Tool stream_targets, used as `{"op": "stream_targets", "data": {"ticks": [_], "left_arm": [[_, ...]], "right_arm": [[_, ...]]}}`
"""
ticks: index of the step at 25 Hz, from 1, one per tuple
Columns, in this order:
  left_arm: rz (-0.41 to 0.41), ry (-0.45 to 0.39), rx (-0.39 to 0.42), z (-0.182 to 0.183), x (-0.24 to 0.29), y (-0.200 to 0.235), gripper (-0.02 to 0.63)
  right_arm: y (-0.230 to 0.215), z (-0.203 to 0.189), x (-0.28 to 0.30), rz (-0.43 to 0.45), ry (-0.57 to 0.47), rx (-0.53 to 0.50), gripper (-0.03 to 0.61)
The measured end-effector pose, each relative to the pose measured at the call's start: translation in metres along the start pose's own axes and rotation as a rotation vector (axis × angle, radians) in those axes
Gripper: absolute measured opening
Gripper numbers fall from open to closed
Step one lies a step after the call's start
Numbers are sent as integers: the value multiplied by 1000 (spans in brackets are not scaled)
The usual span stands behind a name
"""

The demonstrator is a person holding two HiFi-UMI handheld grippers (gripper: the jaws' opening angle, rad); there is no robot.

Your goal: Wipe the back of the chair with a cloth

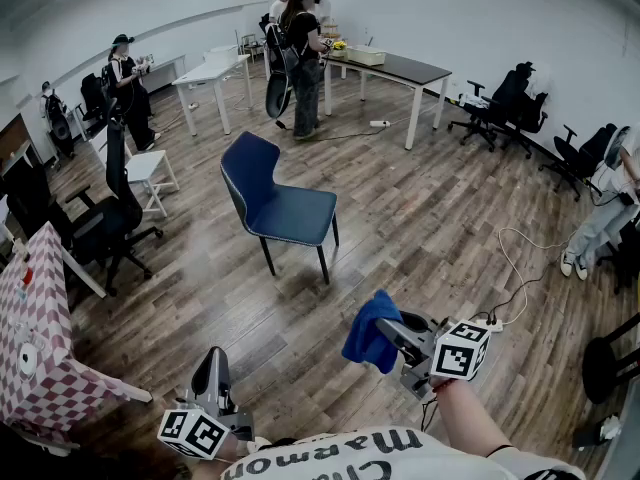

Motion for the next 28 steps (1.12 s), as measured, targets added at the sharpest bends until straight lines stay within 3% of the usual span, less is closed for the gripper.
{"op": "stream_targets", "data": {"ticks": [11,17,21,28], "left_arm": [[-14,-4,8,3,10,-3,2],[-62,-29,-5,0,23,-9,3],[-72,17,5,-7,38,-9,3],[-123,71,-40,-12,86,1,3]], "right_arm": [[-5,7,-1,-6,-5,-23,49],[-7,16,-1,17,-11,-28,51],[-11,16,1,-22,17,-64,51],[-32,17,12,-70,24,-16,51]]}}
Point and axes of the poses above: the fingertips, and each gripper's own axes: x forward along the fingers, y to its left, z out of its top, the point moved 6 cm from there along -x, backward along the fingers, and after that the axes turned 7 degrees about -z, right-handed, at the moved point
